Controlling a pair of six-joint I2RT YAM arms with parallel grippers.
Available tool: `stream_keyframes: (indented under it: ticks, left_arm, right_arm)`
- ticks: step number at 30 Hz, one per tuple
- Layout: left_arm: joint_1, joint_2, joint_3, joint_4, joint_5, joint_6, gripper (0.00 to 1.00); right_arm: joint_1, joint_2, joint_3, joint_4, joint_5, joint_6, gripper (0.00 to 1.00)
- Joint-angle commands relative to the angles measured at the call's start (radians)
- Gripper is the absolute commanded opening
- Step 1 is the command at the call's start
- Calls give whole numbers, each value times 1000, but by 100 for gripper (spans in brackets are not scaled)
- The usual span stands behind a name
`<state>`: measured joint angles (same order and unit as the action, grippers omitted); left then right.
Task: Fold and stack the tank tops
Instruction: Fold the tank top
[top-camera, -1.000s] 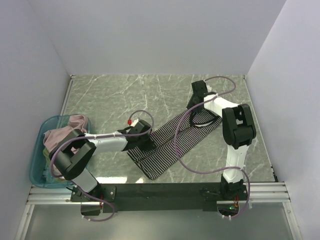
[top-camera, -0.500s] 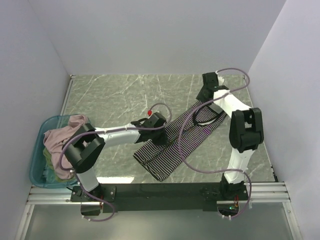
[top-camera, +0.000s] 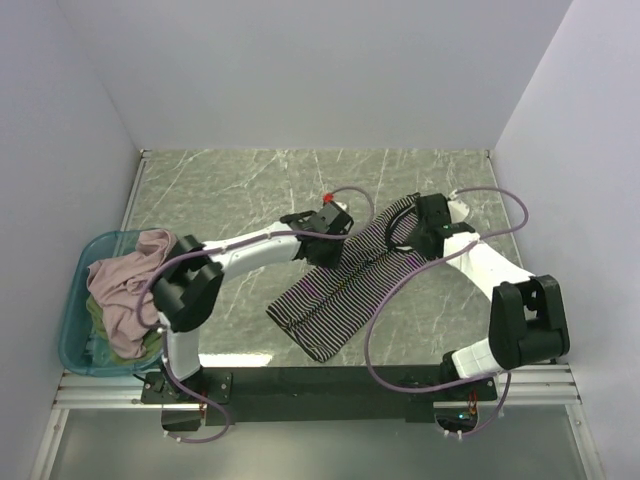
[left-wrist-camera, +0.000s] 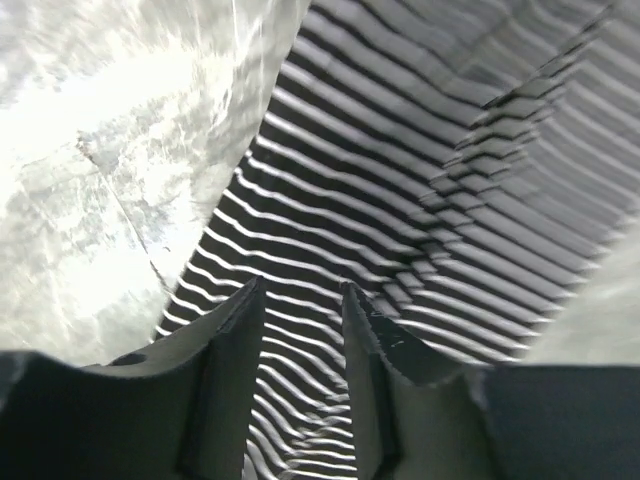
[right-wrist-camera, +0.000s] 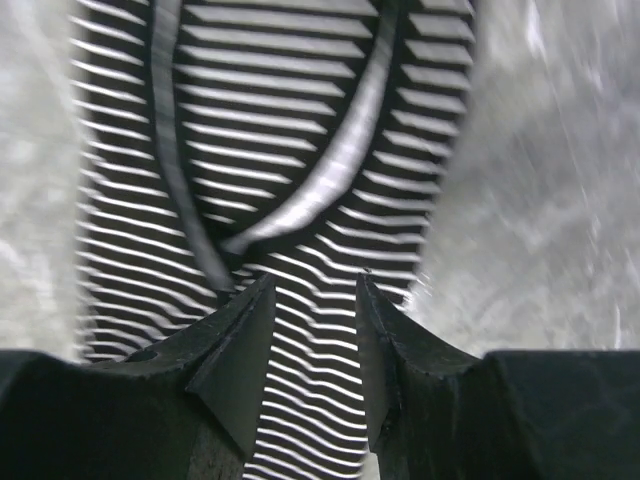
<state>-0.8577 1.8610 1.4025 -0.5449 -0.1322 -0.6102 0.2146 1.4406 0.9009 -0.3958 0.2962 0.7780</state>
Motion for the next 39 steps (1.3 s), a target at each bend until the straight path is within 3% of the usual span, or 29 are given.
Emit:
stream_keyframes:
  ticks: [1, 6, 12, 16, 24, 30, 35, 39]
  left_arm:
    - [-3, 69, 59, -110, 37, 206, 43]
    - [-1, 141, 93, -135, 25, 257, 47]
    - [9, 127, -9, -81, 68, 213, 45]
    - [8, 119, -92, 9, 147, 83, 38]
    - [-9, 83, -232, 187, 134, -294, 32]
    - [-21, 179, -120, 218, 146, -473, 30]
    - [-21, 306, 84, 145, 135, -502, 30]
    - [12, 351, 153, 128, 109, -502, 29]
  right_arm:
    - [9, -31, -45, 24, 35, 73, 46]
    - [8, 53, -37, 41, 14, 81, 48]
    - [8, 230, 105, -24, 20, 58, 48]
    - [5, 329, 216, -72, 5, 8, 48]
    - [5, 550, 556, -210, -58, -104, 47]
    - [5, 730, 787, -253, -134, -169, 47]
    - [-10, 819, 1019, -313, -152, -223, 47]
    - [-38, 802, 1072, -285, -184, -255, 52]
